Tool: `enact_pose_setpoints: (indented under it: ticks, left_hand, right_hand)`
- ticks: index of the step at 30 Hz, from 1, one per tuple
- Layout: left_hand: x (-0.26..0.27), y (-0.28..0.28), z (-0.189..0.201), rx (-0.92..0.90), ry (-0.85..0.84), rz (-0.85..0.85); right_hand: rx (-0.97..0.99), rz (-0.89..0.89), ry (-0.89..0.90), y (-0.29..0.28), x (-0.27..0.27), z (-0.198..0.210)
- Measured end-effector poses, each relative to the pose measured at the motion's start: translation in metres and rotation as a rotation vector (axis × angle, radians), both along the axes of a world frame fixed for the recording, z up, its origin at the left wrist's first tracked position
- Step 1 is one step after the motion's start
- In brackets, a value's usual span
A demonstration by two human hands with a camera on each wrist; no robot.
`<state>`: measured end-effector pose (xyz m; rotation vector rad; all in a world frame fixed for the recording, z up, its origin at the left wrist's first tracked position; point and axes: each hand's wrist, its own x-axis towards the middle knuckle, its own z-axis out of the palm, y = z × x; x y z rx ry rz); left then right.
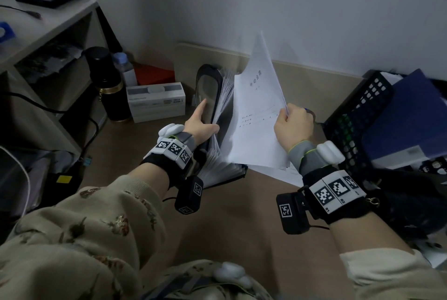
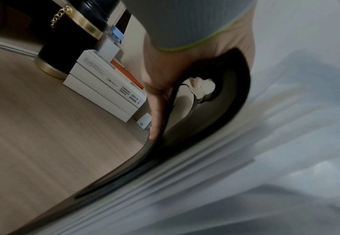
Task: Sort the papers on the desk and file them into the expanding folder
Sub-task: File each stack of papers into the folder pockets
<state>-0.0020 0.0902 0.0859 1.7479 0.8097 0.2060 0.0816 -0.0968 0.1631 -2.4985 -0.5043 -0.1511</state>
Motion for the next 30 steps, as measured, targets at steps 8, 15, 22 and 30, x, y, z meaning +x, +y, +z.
enact_pose_setpoints:
  ticks: [8, 15, 22, 30]
  left_hand:
    - [-0.001, 0.001, 0.0, -0.014, -0.011, 0.019]
    - [-0.001, -0.004, 0.002, -0.011, 0.001, -0.017]
    - [-0.002, -0.002, 0.003, -0.006, 0.002, -0.023]
    - [-0.002, -0.004, 0.002, -0.003, 0.007, -0.027]
  right_hand:
    - [-0.018, 0.054, 0.041, -0.002, 0.01, -0.001]
    - [-0.152, 0.014, 0.101, 0.01, 0.018, 0.01]
    - [-0.141, 0.126, 0.346, 0.026, 0.039, 0.002]
    - [-0.346, 0.27, 0.527, 0.058, 0.025, -0.015]
